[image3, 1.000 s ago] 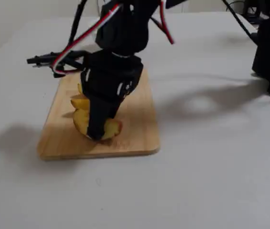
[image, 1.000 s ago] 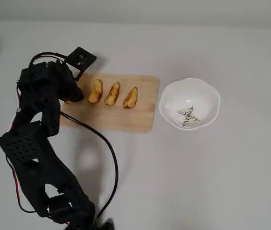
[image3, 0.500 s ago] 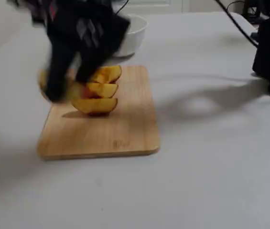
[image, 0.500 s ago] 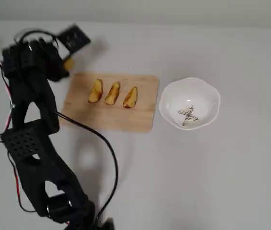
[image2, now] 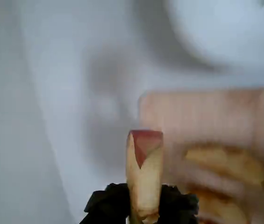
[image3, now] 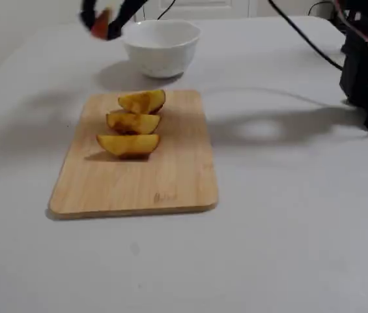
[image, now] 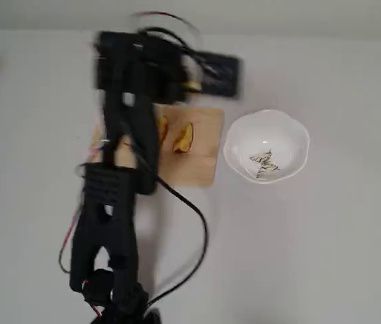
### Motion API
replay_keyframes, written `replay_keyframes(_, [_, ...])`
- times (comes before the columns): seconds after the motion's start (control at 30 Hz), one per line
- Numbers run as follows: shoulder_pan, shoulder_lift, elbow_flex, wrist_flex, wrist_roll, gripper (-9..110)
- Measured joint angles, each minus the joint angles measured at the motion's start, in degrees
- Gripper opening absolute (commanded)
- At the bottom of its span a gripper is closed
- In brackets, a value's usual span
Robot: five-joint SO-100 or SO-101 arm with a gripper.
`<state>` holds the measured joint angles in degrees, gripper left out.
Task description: Pick up the leftmost apple slice from the cutting board and place it into the bowl
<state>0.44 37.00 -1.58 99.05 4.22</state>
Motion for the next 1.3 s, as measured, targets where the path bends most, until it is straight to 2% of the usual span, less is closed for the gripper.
replay_keyframes(0.2, [12.2,-3.0,-0.4,0.2,1.5,0])
replay_keyframes(0.4, [18.1,-6.5,-0.4,0.2,1.2,1])
replay_keyframes(0.6, [19.3,-7.8,-0.4,0.7,0.2,29])
replay_keyframes(0.67, [19.3,-7.8,-0.4,1.2,-0.3,35])
replay_keyframes(0.73, [19.3,-7.8,-0.4,1.4,-0.7,31])
replay_keyframes(0.9, [19.3,-7.8,-0.4,1.9,-1.2,1])
replay_keyframes(1.3, [16.4,-2.9,-6.1,2.6,-1.2,0])
